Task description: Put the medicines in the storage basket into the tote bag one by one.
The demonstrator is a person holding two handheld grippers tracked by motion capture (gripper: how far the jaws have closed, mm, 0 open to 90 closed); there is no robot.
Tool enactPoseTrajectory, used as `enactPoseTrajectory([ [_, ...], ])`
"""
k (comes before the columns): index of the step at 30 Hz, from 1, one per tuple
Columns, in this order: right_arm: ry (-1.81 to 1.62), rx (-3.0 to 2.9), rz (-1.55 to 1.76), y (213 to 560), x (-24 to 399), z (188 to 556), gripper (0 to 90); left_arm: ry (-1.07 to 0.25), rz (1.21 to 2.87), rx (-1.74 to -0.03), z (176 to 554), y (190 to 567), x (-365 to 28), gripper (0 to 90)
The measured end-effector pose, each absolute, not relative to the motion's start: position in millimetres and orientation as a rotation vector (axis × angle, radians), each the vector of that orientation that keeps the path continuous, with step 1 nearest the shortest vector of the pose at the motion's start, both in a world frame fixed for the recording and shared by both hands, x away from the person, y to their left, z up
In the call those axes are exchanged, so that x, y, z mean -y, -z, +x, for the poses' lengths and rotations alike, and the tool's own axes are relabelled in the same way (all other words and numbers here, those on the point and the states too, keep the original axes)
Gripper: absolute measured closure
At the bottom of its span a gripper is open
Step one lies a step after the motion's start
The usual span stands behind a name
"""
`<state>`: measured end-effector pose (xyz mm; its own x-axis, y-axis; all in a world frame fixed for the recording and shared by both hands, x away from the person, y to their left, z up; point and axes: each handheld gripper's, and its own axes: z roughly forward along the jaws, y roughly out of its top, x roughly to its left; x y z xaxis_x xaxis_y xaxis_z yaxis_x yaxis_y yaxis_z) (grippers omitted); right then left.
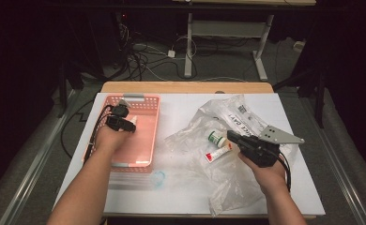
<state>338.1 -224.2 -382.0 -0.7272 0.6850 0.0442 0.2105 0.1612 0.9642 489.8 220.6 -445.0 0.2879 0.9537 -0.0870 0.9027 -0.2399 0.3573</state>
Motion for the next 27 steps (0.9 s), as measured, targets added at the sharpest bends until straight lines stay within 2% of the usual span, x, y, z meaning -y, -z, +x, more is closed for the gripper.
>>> enactPoseTrajectory([
  [13,-1.589,-2.04,0.851,382.1,224.0,338.2,90.0,-0.253,2.213,-1.513,455.6,413.0,-207.8,58.3],
  [27,-1.59,-2.033,0.845,380.3,224.7,337.0,90.0,-0.313,2.193,-1.397,408.6,399.2,-208.6,58.3],
])
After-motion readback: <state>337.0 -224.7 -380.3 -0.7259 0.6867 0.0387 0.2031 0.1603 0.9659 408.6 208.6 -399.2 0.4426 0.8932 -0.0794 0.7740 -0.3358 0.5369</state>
